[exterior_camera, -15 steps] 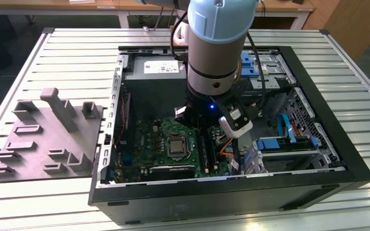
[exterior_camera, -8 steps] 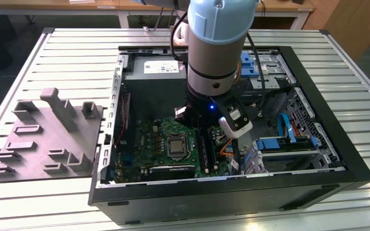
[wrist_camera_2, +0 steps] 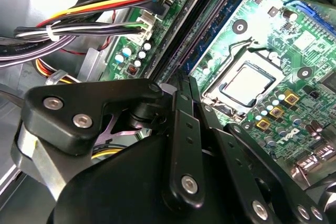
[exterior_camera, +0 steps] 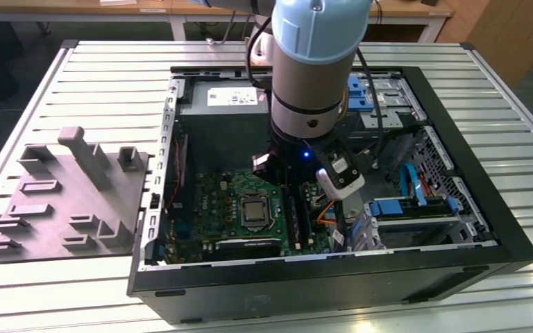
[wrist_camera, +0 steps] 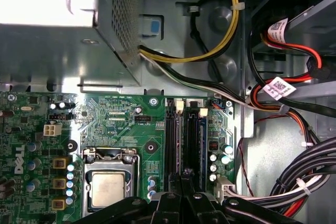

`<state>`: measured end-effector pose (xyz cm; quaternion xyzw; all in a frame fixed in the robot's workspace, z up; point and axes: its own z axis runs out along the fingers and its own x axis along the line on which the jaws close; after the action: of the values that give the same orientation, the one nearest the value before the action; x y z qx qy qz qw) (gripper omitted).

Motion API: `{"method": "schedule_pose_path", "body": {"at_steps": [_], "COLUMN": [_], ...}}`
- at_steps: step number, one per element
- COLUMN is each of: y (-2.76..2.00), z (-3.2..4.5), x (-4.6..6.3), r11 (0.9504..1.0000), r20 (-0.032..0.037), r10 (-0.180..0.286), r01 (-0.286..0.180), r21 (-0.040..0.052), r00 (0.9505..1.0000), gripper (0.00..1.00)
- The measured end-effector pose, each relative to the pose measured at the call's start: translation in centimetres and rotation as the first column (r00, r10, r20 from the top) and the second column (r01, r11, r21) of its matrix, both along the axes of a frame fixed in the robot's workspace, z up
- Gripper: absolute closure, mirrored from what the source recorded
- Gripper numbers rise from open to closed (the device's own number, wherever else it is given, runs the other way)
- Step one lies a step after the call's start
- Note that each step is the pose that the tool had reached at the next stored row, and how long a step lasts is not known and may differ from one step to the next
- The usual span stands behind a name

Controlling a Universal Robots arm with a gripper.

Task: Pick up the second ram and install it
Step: 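Insert the second ram into the second slot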

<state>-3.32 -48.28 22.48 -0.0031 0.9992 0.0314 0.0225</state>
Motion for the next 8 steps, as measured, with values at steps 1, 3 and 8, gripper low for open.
{"method": "schedule_pose_path", "body": {"at_steps": [1,3,8], "y": [0.00,0.00,0.00], "z": [0.01,0.01,-0.07], "x": [0.01,0.03,0.03], "r11": [1.0000,1.0000,1.0000], "r20": [0.0000,-0.0001,-0.0001], "r10": [0.000,0.000,-0.001], "r01": [0.000,0.000,0.001], "r21": [-0.0002,-0.0001,-0.0002], "r00": [1.0000,1.0000,1.0000], "gripper": [0.89,0.89,0.89]}}
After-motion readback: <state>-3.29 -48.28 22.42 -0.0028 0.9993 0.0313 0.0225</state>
